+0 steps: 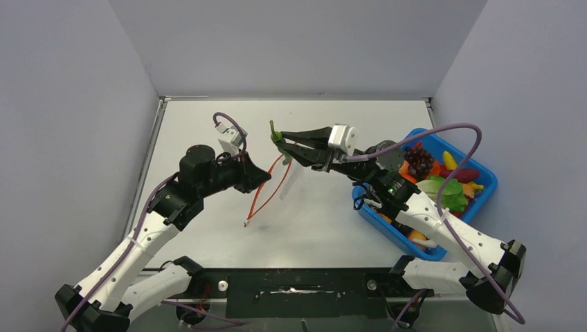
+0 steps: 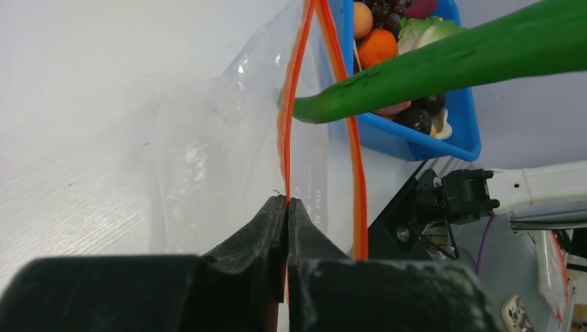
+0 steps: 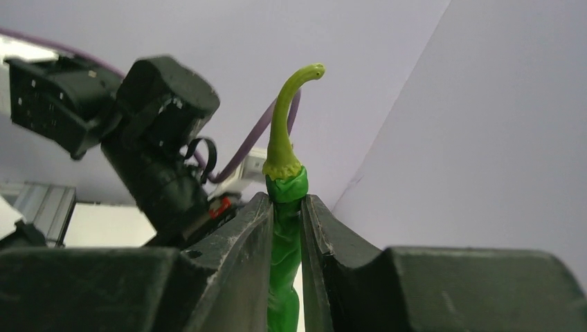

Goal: Place the food in the zip-top bag and seal the zipper
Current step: Place the fake vegetable in the zipper food storage bag.

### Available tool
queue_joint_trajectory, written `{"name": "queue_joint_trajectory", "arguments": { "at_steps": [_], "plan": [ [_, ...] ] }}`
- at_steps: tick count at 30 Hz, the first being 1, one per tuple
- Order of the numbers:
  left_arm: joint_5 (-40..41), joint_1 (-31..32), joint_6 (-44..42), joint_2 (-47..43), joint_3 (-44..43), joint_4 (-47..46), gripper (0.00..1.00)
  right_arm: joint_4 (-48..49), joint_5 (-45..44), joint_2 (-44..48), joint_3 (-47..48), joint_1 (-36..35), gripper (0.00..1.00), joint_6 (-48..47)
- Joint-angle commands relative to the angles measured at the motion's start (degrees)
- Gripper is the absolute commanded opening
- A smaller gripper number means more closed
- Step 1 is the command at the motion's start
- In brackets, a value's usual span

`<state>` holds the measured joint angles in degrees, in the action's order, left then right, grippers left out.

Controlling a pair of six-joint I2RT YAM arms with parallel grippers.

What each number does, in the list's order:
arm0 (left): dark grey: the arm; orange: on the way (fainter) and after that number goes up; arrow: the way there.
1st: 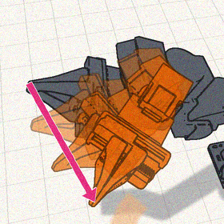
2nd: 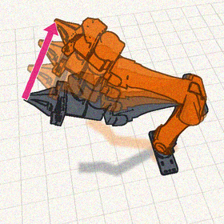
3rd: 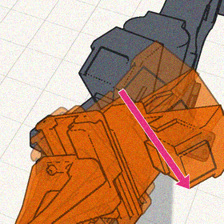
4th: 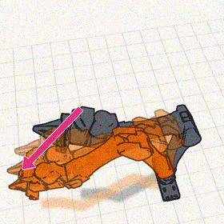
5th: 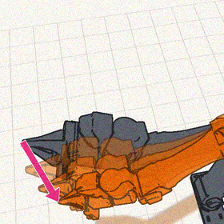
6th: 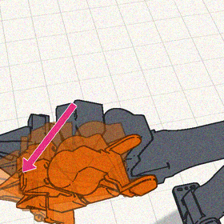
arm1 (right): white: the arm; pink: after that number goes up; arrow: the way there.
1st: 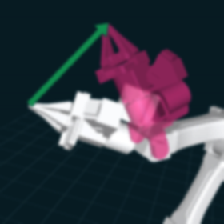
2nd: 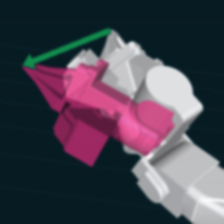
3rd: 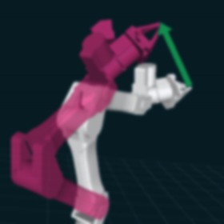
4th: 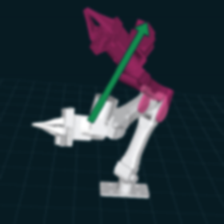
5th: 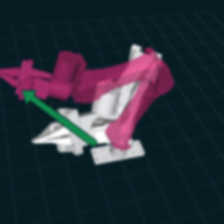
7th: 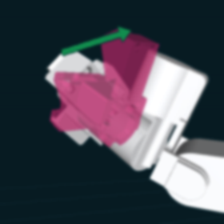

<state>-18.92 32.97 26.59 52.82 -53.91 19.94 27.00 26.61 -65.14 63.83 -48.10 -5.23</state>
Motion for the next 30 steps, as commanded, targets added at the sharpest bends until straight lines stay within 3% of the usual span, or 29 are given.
{"name": "queue_joint_trajectory", "arguments": {
  "at_steps": [1, 13, 20, 30],
  "plan": [
    [-1.59, 0.22, -0.10, -1.86, -2.02, -2.19, 0.00, -1.35, 2.69, 3.68, -3.29, -0.42, 0.13, -8.81],
    [-6.52, 0.18, 0.07, -2.00, -2.27, -2.76, 0.00, -19.81, 4.19, 3.63, -5.03, -1.92, 0.13, -25.91],
    [-7.02, 0.21, -3.43, -0.82, -4.79, 1.03, 0.00, -30.41, -4.38, 0.51, -2.36, -9.47, 0.14, -38.41],
    [-10.60, 0.16, -2.07, -1.08, -3.80, -0.33, 0.00, -40.29, -9.05, -0.32, -0.53, -12.37, 0.14, -47.60]
  ]
}}
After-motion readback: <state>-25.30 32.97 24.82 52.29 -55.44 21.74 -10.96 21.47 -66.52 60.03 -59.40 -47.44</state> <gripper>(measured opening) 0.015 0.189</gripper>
